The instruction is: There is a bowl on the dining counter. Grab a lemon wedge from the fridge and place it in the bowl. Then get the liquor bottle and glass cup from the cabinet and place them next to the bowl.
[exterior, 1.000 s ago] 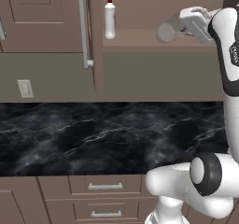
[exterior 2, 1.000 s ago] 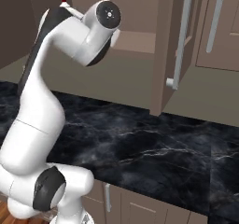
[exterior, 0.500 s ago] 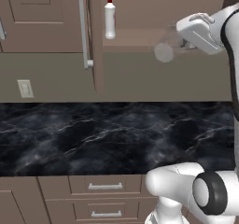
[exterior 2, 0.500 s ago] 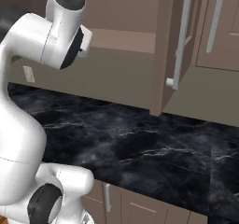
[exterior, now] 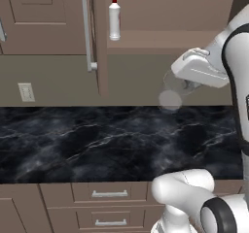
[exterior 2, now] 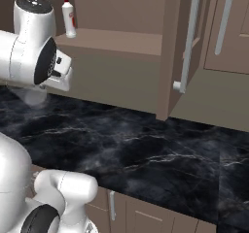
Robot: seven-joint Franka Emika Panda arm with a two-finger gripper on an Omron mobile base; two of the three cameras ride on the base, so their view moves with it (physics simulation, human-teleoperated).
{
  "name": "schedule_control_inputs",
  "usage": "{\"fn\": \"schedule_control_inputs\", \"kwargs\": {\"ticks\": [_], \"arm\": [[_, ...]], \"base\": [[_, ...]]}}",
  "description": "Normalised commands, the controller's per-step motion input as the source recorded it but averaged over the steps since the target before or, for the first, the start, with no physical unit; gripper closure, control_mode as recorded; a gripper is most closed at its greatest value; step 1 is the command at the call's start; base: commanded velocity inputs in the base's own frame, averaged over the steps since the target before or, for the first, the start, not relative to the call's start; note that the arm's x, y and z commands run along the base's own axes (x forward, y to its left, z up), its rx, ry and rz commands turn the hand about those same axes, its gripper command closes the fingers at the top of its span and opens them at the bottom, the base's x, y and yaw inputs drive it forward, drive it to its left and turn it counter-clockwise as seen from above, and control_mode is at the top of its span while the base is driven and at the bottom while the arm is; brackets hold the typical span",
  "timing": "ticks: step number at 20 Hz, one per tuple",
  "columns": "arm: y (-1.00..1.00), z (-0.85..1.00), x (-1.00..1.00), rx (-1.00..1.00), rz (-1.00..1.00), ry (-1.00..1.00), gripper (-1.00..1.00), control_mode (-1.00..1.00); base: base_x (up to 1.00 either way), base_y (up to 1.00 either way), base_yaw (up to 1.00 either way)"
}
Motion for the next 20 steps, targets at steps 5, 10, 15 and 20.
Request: {"fn": "schedule_control_inputs", "kwargs": {"ticks": [5,10,15,20], "arm": [[0.1,-0.39,-0.08,-0.03,0.0,0.15,1.0,-1.0],[0.0,-0.17,0.0,0.0,0.0,0.17,1.0,-1.0],[0.0,-0.08,-0.13,0.0,0.0,0.05,1.0,1.0],[0.0,0.0,0.0,0.0,0.0,0.0,1.0,1.0]], "base": [[0.0,0.0,0.0],[0.0,0.0,0.0],[-0.39,0.05,0.0],[-1.0,0.58,0.01]]}}
